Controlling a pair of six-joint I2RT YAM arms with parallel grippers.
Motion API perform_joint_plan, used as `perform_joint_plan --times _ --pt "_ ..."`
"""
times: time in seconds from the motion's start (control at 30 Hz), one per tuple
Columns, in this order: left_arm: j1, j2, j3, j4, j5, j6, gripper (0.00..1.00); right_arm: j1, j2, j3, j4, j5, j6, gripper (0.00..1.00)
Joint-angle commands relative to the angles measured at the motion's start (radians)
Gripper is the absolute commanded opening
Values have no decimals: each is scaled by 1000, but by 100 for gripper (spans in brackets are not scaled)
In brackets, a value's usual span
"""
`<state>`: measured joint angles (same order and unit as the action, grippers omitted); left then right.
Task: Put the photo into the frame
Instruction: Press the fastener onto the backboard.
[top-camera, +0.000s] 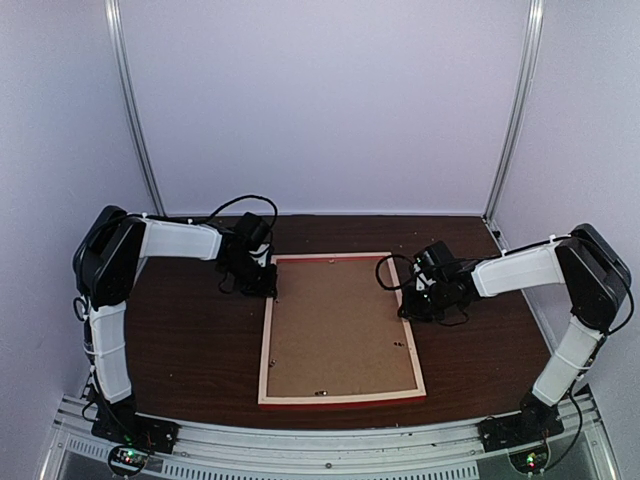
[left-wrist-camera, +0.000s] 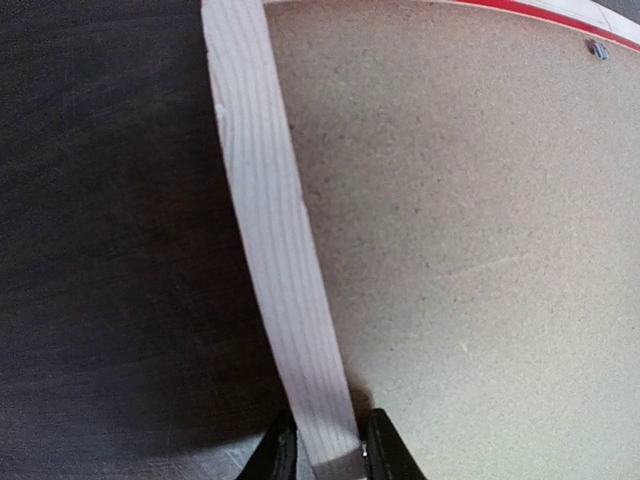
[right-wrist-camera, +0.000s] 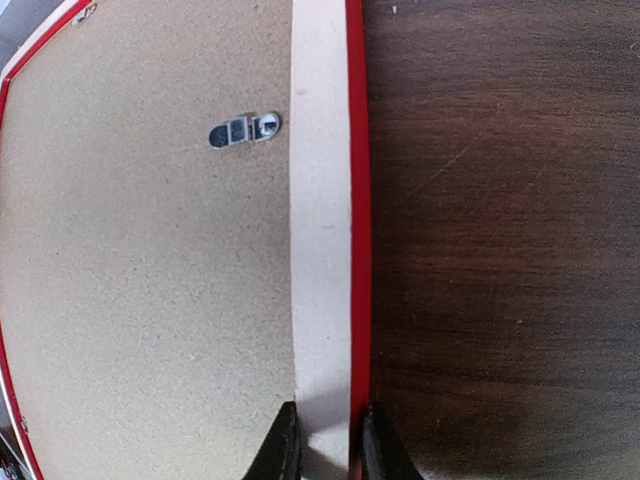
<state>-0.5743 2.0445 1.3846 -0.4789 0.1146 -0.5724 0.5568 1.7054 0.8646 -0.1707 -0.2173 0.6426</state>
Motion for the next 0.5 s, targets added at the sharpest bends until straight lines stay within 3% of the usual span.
perform_joint_plan --times 0.0,0.47 --pt "-13 25 -45 -50 51 10 20 22 73 -12 9 -64 21 5" --pt "8 -34 -28 -50 155 -1 18 22 74 -23 20 -65 25 5"
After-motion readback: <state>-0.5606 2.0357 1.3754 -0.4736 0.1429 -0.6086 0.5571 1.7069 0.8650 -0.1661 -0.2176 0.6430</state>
